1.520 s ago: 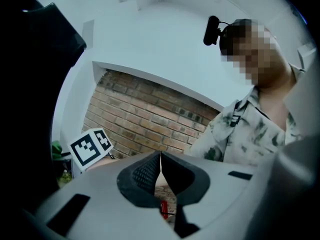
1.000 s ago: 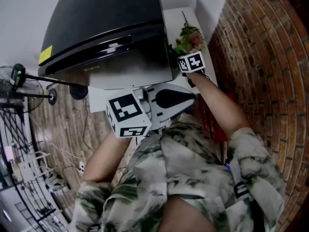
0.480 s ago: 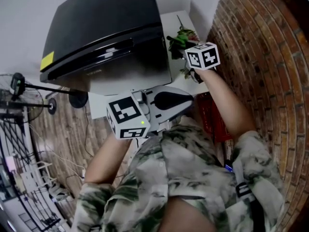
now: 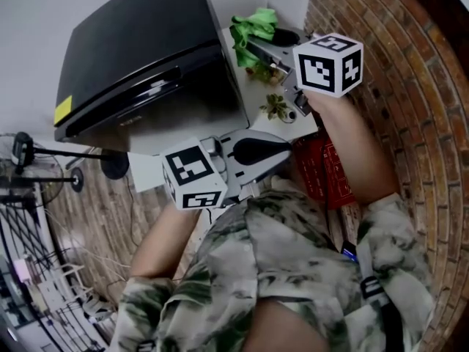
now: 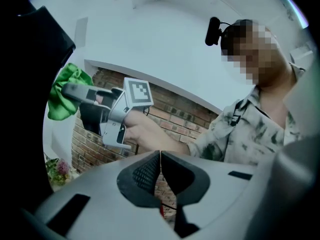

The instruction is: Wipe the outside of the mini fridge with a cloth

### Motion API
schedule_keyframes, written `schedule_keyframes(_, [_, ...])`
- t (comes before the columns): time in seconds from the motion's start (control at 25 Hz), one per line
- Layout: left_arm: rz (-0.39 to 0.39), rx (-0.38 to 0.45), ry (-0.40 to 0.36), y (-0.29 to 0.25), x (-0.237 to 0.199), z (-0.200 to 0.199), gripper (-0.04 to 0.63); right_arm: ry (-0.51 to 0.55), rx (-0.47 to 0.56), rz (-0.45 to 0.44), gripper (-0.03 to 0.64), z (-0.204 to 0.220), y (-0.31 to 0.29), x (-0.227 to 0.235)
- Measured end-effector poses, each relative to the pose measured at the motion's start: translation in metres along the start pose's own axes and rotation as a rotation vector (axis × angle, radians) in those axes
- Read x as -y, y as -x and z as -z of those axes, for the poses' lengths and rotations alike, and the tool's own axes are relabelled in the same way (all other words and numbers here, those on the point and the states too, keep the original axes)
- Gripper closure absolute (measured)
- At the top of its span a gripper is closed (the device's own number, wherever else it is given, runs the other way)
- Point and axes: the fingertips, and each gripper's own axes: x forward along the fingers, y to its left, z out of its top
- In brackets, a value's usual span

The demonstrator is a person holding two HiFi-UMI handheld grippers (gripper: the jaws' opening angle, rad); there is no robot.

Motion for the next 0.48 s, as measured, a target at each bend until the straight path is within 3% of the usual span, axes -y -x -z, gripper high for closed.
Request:
schedule_keyframes(0.16, [0.007,0.0,0.0,-0.001,0.002,-0.001,0.568,0.015,0.014,-0.046,0.466,-0.006,-0.006,-0.021])
schedule_keyframes(0.48, [-0.016,0.001,0.02,0.007,0.001,0.003,0.568,-0.002,-0.084,-0.032,0.466,0.05,-0.028,-0.015])
